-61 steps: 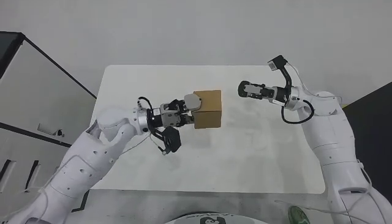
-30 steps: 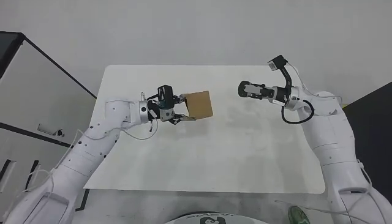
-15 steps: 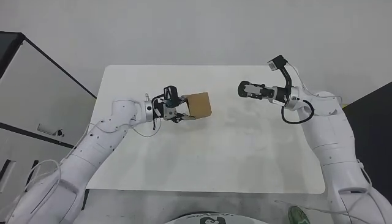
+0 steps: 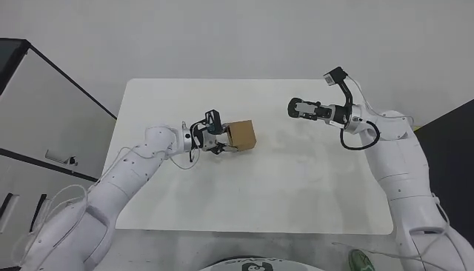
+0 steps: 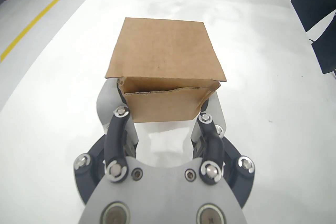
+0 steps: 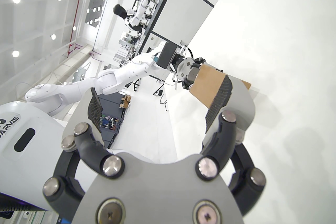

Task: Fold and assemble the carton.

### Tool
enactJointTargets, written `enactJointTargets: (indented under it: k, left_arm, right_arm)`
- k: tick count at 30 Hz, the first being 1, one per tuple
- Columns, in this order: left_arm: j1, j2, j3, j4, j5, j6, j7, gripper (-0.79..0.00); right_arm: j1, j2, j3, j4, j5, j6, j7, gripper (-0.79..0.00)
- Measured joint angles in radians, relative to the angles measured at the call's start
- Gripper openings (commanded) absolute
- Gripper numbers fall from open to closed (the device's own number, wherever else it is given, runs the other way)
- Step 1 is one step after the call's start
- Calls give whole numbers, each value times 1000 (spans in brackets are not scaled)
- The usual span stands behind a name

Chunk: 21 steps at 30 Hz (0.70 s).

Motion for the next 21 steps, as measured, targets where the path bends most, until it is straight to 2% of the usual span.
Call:
enactJointTargets:
  k: [9, 21]
  left_arm:
    - [-55, -54, 68, 129, 43, 39, 65, -785]
    - [-97, -107, 108, 270, 41, 39, 107, -785]
  right_arm:
    - [0, 0, 0, 0, 0, 0, 0, 0]
    - [0, 0, 0, 0, 0, 0, 0, 0]
